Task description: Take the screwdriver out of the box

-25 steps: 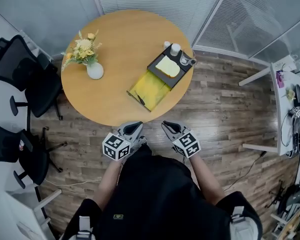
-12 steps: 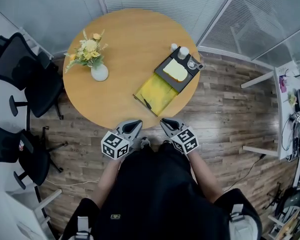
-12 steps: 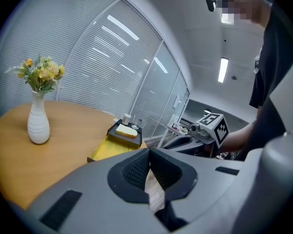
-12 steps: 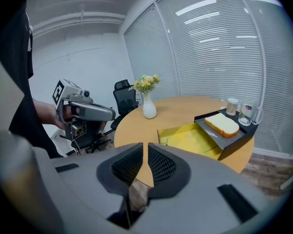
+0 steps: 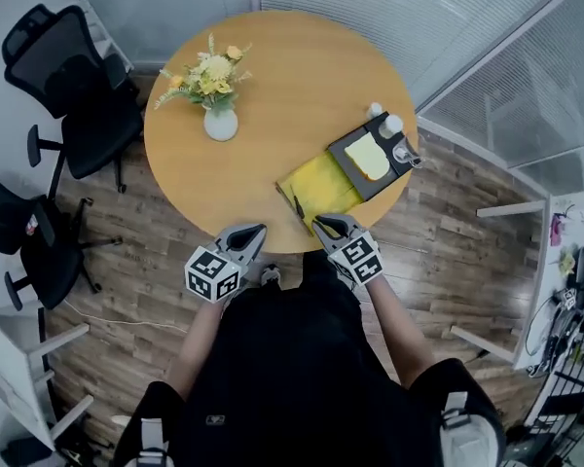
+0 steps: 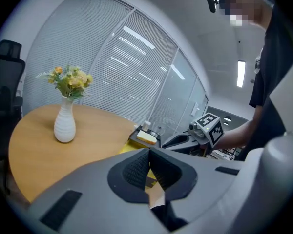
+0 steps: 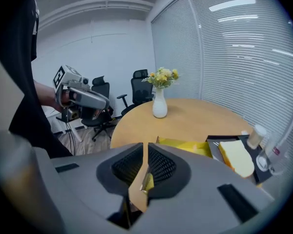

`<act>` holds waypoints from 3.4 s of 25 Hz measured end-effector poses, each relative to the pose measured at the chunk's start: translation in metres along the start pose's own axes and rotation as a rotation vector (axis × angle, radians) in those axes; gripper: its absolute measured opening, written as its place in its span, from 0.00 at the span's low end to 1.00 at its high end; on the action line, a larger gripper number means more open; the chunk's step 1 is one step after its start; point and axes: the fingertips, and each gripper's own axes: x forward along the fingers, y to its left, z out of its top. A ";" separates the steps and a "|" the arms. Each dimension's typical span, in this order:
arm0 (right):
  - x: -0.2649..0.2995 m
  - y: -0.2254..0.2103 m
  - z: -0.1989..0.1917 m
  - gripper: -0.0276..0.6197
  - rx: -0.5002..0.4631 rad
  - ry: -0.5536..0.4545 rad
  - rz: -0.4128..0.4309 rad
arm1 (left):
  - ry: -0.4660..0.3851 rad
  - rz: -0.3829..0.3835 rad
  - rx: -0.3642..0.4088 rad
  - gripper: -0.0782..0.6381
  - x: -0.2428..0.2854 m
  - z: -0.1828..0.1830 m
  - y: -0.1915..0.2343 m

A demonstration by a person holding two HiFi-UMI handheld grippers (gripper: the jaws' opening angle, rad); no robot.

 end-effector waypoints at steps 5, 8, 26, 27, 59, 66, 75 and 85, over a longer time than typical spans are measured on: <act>0.019 -0.017 0.004 0.08 -0.175 0.067 0.126 | -0.048 0.107 -0.044 0.12 0.003 0.010 0.009; 0.029 -0.026 -0.003 0.08 -0.279 0.119 0.206 | -0.073 0.176 -0.086 0.12 0.006 0.010 0.011; 0.097 -0.051 -0.082 0.09 -1.310 0.277 0.724 | -0.231 0.625 -0.293 0.12 0.004 -0.019 -0.003; 0.102 -0.052 -0.083 0.09 -1.341 0.272 0.735 | -0.239 0.645 -0.302 0.12 0.003 -0.021 -0.006; 0.131 -0.046 -0.120 0.10 -1.751 0.412 1.119 | -0.284 0.848 -0.433 0.12 -0.009 -0.067 -0.052; 0.131 -0.050 -0.120 0.10 -1.755 0.412 1.071 | -0.284 0.819 -0.411 0.12 -0.006 -0.057 -0.045; 0.121 -0.061 -0.099 0.10 -1.636 0.409 0.966 | -0.258 0.748 -0.359 0.12 -0.001 -0.045 -0.037; 0.104 -0.071 -0.058 0.10 -1.219 0.349 0.783 | -0.218 0.621 -0.272 0.12 0.016 -0.022 -0.023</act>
